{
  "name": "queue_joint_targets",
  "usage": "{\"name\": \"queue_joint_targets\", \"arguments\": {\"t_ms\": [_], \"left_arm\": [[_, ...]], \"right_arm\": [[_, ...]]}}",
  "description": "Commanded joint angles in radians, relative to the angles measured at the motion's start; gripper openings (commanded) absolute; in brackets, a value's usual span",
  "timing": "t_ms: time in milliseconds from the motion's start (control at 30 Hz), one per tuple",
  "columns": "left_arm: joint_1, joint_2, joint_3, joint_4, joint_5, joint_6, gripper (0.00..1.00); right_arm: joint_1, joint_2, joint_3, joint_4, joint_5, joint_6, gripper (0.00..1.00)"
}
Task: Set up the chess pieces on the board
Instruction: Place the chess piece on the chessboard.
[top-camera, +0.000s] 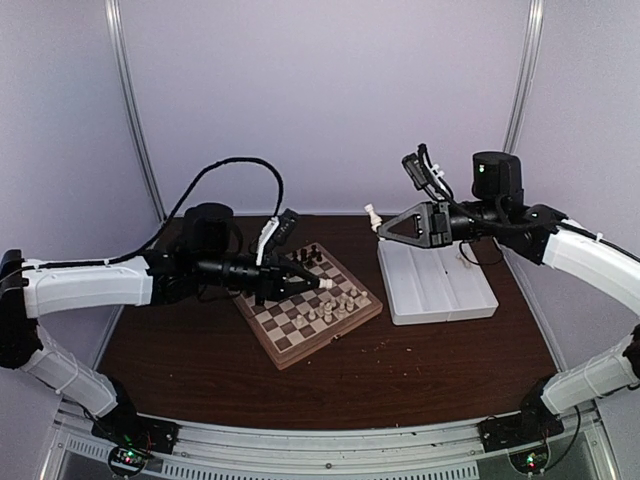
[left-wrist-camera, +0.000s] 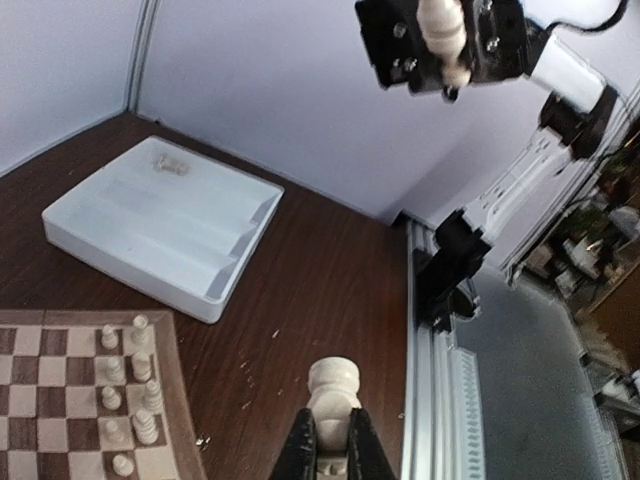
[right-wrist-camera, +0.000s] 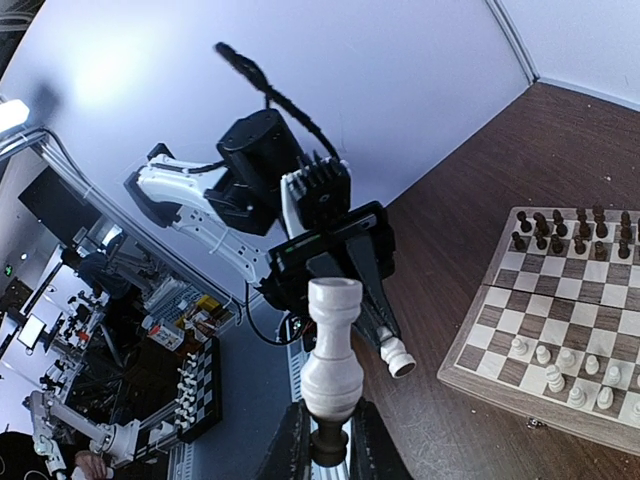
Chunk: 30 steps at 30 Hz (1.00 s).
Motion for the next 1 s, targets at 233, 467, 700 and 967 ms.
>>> {"name": "queue_joint_targets", "arguments": {"t_ms": [233,467,700,967], "left_arm": [[-0.166,0.171,0.394,-1.069,-0.671,0.425,0.0],[-0.188,0.245,0.462,-1.153,-0.739,0.429,0.0],[-0.198,0.329,0.521,-1.176,-0.792,0.448,0.0],[-0.218,0.443,0.617,-1.226,-0.861,0.479,0.0]], "right_arm": [[-0.036,0.05,-0.057,0.12,0.015,0.055,0.0],[-0.056,0.04,-0.085,0.13,0.008,0.062,0.0],[-0.071,0.033,-0.1,0.142,0.002,0.068,0.0],[-0.089,0.027,-0.116,0.159,0.003,0.08,0.0]]}}
